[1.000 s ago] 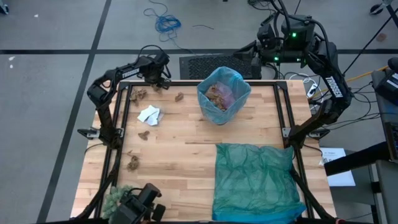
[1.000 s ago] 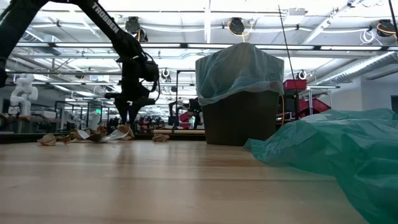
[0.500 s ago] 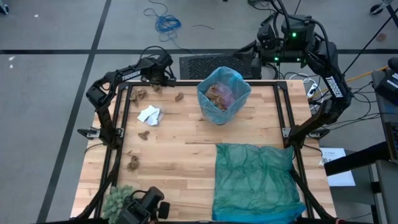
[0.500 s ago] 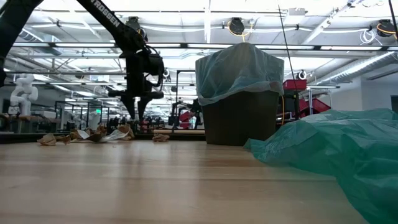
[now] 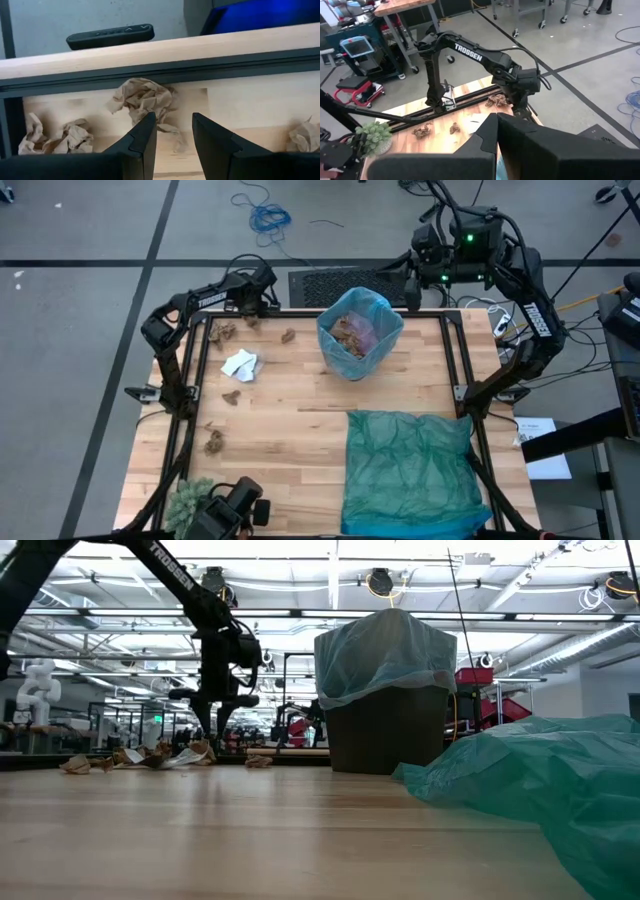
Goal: Place trash/remove bag and relplace
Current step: Put the brown napkin into the black trash bin
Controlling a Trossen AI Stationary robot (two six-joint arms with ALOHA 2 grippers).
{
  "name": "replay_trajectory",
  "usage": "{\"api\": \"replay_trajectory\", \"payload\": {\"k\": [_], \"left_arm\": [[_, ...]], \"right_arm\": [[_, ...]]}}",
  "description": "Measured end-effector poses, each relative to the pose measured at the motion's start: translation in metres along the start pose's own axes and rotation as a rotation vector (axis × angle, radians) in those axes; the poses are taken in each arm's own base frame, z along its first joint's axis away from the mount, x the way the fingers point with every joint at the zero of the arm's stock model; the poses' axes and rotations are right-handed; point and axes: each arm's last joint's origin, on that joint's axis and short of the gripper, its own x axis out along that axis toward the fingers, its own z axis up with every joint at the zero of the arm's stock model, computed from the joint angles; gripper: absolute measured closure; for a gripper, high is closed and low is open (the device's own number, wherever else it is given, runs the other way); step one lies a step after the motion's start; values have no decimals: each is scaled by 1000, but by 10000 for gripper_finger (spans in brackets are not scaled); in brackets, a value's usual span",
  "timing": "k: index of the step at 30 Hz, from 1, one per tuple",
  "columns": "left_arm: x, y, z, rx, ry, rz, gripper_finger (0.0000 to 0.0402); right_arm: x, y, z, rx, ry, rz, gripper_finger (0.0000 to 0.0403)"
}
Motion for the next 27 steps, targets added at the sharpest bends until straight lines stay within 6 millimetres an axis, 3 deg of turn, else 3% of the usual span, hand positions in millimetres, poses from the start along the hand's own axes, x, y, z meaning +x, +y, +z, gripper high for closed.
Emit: {"api": "replay_trajectory", "payload": {"k": [8, 14, 17, 20, 24, 27], "left_arm": [[1, 3, 0, -1, -7, 52, 279], [24, 3, -3, 20, 63, 97, 279], [26, -1, -4, 59, 63, 95, 283], [24, -11, -5, 102, 31, 59, 311], [19, -21, -7, 152, 30, -30, 386], [12, -26, -11, 167, 53, -113, 396]], "right_arm": [[0, 1, 0, -7, 5, 23, 403], [0, 1, -1, -17, 11, 35, 403], [0, 1, -2, -17, 22, 47, 403], [0, 1, -4, -15, 43, 46, 403], [0, 1, -4, -32, 48, 45, 403], [0, 1, -4, -33, 48, 45, 403]]}}
